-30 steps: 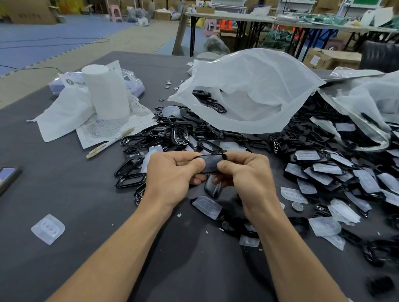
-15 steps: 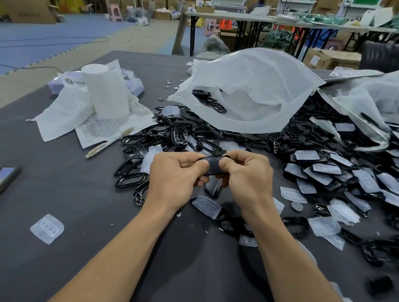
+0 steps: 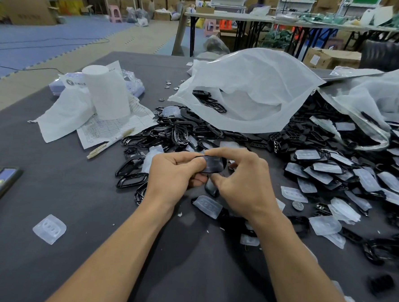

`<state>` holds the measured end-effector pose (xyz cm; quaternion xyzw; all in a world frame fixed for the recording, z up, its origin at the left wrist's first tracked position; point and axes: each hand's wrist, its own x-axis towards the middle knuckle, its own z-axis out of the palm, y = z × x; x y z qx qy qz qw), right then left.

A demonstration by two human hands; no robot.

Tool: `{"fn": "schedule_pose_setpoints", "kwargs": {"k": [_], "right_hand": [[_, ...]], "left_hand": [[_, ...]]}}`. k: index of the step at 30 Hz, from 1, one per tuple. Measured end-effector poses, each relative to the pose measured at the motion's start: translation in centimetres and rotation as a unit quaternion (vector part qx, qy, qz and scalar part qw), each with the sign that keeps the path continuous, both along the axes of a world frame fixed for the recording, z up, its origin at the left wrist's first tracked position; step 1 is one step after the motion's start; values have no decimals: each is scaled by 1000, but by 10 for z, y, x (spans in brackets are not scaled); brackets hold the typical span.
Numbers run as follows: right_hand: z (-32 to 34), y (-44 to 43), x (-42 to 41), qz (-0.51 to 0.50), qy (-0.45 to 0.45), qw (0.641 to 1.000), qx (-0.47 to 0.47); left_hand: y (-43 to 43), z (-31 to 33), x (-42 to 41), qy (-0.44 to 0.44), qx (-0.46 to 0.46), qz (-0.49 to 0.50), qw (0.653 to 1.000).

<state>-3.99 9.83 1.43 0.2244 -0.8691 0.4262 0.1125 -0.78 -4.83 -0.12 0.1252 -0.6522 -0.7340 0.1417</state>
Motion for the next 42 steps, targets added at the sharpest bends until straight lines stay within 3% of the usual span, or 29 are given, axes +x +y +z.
{"fn": "schedule_pose_setpoints", "kwargs": {"k": [5,9,13,18,22,26,32,37,42], "right_hand": [[0,5,-3,-22,-17,999,-28],[-1,6,-7,-22,-36,999,-32],[6,26,-21,-45,-95,994,-6],[40,115,-59,-181,-111,970,116],[59,172,-72,-253,-150,943,158],[58,169,-70,-255,-100,951,142],[37,89,-80,-148,-96,971,164],[15,54,-108,-118,-134,950,255],[1,49,-117,-150,-26,930,333]], "left_hand": [[0,6,3,-16,80,-3,997],[-2,3,3,-6,79,18,997],[-2,-1,3,24,0,54,998],[4,-9,8,18,-241,102,965],[11,-6,12,-4,-316,112,942],[16,-6,11,-24,-394,112,912],[6,-15,3,-37,-471,51,880],[-1,-22,-2,-54,-513,48,855],[-6,-25,-7,-40,-500,77,862]]}}
